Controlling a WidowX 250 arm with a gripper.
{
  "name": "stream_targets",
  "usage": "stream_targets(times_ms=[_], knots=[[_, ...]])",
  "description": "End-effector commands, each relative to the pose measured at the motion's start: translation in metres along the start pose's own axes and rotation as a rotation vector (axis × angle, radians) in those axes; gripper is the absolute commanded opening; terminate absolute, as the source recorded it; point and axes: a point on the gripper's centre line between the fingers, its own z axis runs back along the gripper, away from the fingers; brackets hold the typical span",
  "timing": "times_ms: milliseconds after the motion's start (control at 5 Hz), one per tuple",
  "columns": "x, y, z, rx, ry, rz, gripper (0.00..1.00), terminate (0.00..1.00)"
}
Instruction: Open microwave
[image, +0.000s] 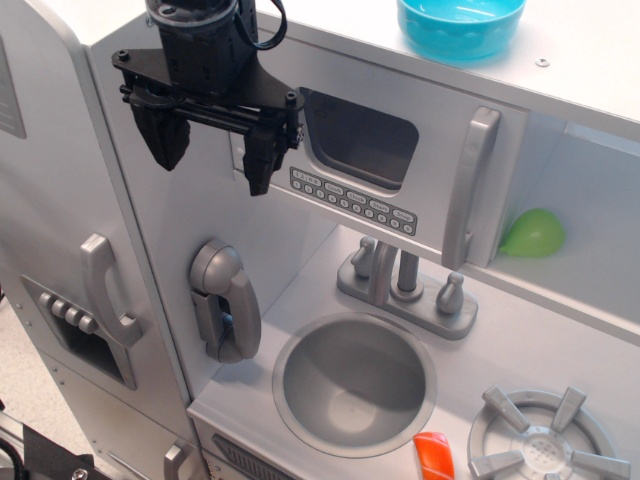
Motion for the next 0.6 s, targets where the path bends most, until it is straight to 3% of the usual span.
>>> stream_targets(times_ms=[0, 400], knots=[[0.0, 0.0, 0.0, 0.0, 0.0, 0.0, 1.0, 0.0], [0.017, -0.063, 0.008, -0.104, -0.088, -0.064, 1.0, 0.0]])
